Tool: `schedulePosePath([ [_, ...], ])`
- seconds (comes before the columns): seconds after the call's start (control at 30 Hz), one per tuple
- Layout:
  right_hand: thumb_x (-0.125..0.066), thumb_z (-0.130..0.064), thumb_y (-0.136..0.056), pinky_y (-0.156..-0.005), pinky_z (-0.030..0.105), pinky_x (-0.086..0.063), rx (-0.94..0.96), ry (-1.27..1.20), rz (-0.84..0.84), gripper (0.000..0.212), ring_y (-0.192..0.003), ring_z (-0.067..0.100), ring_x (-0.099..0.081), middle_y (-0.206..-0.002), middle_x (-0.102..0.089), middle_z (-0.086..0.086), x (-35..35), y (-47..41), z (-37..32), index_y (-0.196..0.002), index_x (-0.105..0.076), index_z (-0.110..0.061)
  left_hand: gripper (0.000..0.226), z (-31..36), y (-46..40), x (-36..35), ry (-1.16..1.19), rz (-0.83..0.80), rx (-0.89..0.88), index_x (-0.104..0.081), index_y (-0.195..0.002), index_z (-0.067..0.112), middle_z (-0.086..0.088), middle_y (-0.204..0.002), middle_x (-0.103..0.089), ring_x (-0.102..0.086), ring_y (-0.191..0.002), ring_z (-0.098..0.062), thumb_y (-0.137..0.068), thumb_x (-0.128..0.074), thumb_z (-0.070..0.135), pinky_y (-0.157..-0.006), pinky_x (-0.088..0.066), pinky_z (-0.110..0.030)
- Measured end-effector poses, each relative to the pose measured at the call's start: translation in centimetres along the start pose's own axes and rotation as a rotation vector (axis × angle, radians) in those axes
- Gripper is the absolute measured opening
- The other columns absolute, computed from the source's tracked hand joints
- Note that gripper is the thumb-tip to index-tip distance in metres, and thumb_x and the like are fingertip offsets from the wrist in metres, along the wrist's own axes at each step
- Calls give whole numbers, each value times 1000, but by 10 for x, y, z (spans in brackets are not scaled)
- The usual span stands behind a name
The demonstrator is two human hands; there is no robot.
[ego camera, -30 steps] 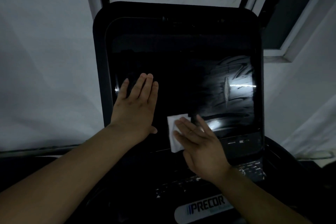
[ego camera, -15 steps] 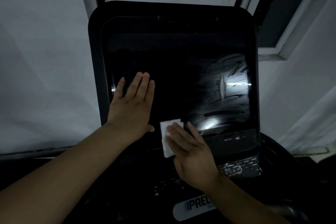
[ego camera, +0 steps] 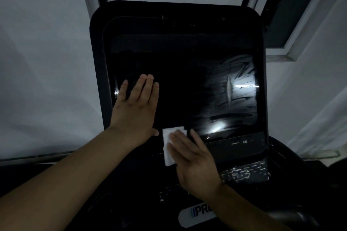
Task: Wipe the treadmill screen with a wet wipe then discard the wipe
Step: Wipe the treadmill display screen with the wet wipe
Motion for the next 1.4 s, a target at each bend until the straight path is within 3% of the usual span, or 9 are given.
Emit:
schedulePosePath([
  [0.13,-40,-12,-98,-120,57,-32,36,40,-21,42,-146,22,-44,-148,-57,7,9,11,20,-126,-71,-7,134,-3,0,0,1,-6,-5,29,-154,9,-14,-162,35,32,-150,-28,-78,-57,80,-122,9,-59],
  [0.3,-49,-12,-90,-124,54,-24,-86,198,-23,41,-142,27,-49,-146,-58,14,36,41,73,-123,-72,-3,136,0,-1,-1,3,4,1,29,-153,8,-16,-162,35,32,-150,-29,-78,-60,79,-123,9,-59],
  [0.53,-48,-15,-96,-121,56,-32,-17,40,16,38,-144,27,-47,-145,-59,14,7,17,17,-123,-72,-2,136,-2,0,-1,9,8,-1,28,-154,8,-15,-163,34,32,-150,-29,-77,-60,79,-123,8,-59],
  [0.67,-44,-14,-97,-121,57,-30,37,100,-31,41,-144,25,-47,-148,-57,11,15,22,33,-126,-71,-5,136,-2,1,1,17,8,-9,28,-154,9,-15,-163,34,32,-150,-28,-78,-60,79,-123,9,-59],
  [0.87,-42,-13,-93,-125,55,-23,-140,251,-12,43,-132,35,-58,-136,-65,19,44,35,94,-118,-73,0,136,-1,-1,0,11,-2,-3,29,-153,8,-16,-162,36,33,-150,-30,-78,-61,77,-122,9,-59],
  [1.0,-44,-13,-94,-120,60,-30,-94,164,49,40,-135,38,-55,-137,-64,20,26,2,61,-120,-72,0,136,-1,0,-1,-3,4,3,29,-153,8,-16,-162,36,33,-150,-29,-78,-60,79,-122,10,-60],
  [1.17,-51,-12,-95,-120,58,-31,46,83,24,36,-143,30,-49,-146,-59,14,17,-25,30,-124,-72,-5,135,-2,0,2,-19,0,5,28,-154,8,-16,-163,33,31,-151,-29,-78,-57,80,-120,12,-62],
  [1.4,-49,-13,-91,-123,58,-25,-68,235,5,41,-136,30,-56,-144,-61,14,50,-10,99,-124,-72,-6,135,1,0,1,-36,-4,8,27,-154,7,-18,-163,33,31,-151,-31,-78,-58,79,-120,12,-62],
])
Point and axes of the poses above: each hand's wrist, its own y-axis away from the middle knuckle, its own x-axis out of the back of the hand, z = x × y, the point moved 6 cm from there along -y, towards the middle knuckle
